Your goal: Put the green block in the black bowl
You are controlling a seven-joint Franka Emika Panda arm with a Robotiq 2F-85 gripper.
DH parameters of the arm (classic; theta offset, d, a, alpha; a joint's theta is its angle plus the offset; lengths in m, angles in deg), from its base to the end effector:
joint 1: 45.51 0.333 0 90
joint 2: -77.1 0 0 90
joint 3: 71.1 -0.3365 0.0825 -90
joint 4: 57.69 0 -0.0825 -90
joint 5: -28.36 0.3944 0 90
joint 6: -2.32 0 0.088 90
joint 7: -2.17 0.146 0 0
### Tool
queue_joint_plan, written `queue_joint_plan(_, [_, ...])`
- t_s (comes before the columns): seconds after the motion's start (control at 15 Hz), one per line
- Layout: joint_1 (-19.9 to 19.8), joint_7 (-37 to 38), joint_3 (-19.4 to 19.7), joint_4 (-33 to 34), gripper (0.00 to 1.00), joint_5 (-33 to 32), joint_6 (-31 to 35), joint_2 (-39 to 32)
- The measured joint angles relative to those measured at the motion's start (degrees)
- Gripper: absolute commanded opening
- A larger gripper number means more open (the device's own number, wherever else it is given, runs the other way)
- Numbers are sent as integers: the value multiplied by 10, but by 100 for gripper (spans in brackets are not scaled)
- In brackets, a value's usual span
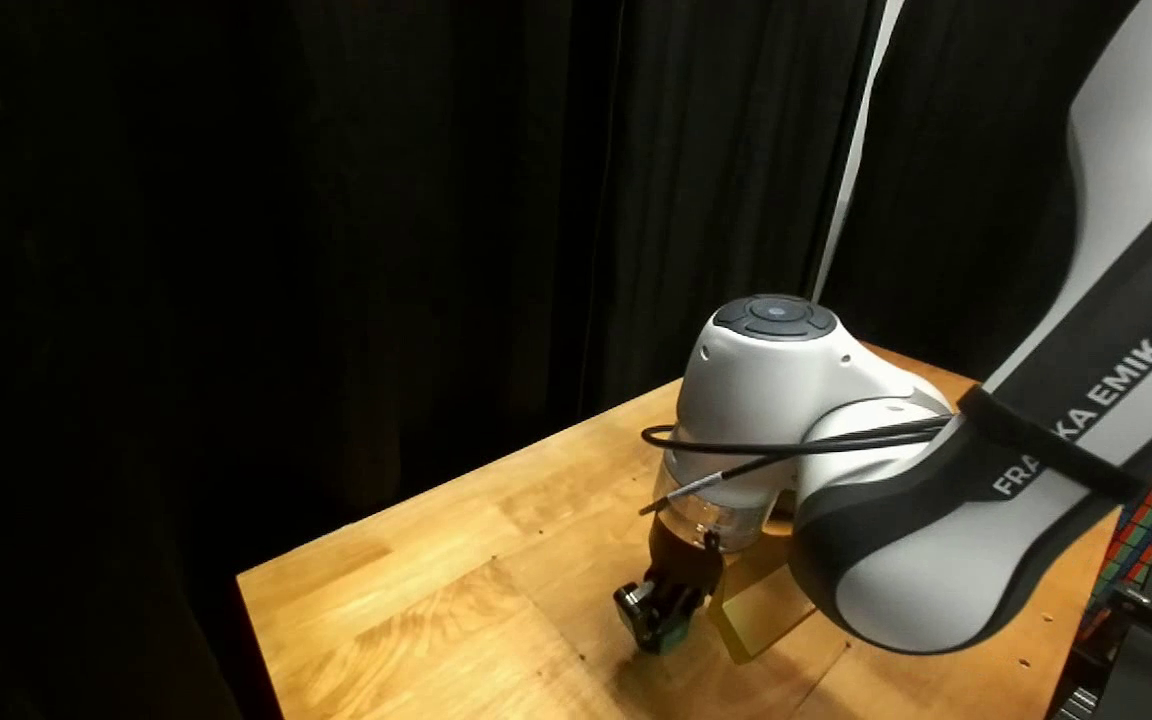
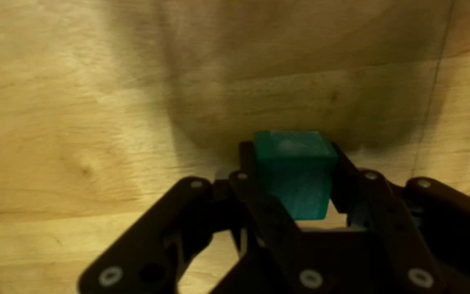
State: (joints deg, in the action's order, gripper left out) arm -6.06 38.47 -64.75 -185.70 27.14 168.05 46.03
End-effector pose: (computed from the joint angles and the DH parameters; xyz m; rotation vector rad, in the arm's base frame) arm 0.4768 0.3073 0.1067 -3.1185 0.0255 -0.2080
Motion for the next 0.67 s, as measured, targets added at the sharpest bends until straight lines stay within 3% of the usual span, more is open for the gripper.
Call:
queue_joint_plan(0.33, [35,26,101,0,17,-54,-30,16])
queue_joint_plan(0.67, [6,43,170,3,18,-130,-132,86])
